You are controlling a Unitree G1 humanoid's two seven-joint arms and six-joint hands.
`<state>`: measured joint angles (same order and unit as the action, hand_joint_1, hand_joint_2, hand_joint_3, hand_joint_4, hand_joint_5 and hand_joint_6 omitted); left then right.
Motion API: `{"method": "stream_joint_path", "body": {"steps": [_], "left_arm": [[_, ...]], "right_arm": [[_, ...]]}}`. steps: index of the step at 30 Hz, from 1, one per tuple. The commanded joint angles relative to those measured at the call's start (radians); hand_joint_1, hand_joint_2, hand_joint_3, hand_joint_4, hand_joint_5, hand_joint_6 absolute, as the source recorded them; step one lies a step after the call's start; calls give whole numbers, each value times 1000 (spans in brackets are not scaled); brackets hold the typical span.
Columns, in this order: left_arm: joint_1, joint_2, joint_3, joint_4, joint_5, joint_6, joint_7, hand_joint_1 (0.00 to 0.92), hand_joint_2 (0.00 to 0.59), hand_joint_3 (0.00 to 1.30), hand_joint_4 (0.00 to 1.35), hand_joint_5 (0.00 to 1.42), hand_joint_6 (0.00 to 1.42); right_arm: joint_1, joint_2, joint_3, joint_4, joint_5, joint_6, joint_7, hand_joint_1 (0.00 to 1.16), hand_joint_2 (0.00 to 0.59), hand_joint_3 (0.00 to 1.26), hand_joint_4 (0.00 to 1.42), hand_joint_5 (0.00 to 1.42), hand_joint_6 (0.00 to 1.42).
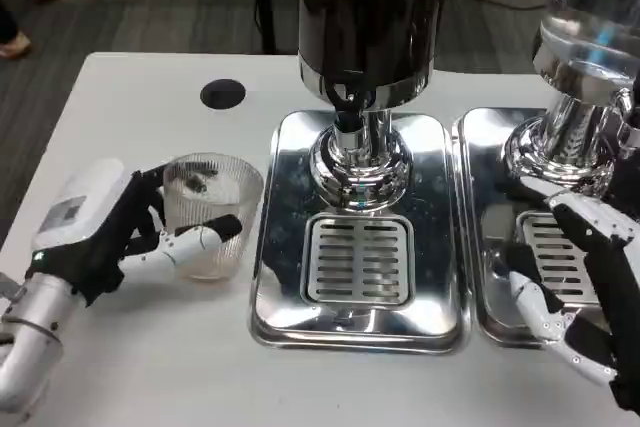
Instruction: Grasp the cup under the faucet to collect the drink, then remove the cup.
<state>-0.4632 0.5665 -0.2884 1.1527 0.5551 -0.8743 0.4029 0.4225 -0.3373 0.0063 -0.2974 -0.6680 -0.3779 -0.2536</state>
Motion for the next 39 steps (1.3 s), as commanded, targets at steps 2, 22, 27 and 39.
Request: {"method": "stream_joint_path", "body": {"steps": [2, 22, 27, 39], "left_arm": [[3, -32, 14, -38, -21, -60, 10, 53, 220, 380, 423, 728, 931], [-79, -151, -59, 8, 43, -19, -20, 68, 220, 389, 426, 728, 931], [-100, -187, -85, 24, 57, 5, -17, 69, 220, 389, 426, 728, 930], [-157, -261, -115, 60, 59, 73, 7, 70, 221, 383, 420, 711, 874]], "right_arm": [[23, 13, -9, -34, 10, -5, 1, 453, 484, 295, 308, 303, 345], [72, 70, -20, -104, 0, 4, -3, 453, 484, 295, 308, 313, 345], [98, 80, -23, -133, -6, 10, 1, 453, 484, 295, 308, 313, 345], [119, 95, -35, -165, -9, 18, 26, 453, 484, 295, 318, 314, 358]]}}
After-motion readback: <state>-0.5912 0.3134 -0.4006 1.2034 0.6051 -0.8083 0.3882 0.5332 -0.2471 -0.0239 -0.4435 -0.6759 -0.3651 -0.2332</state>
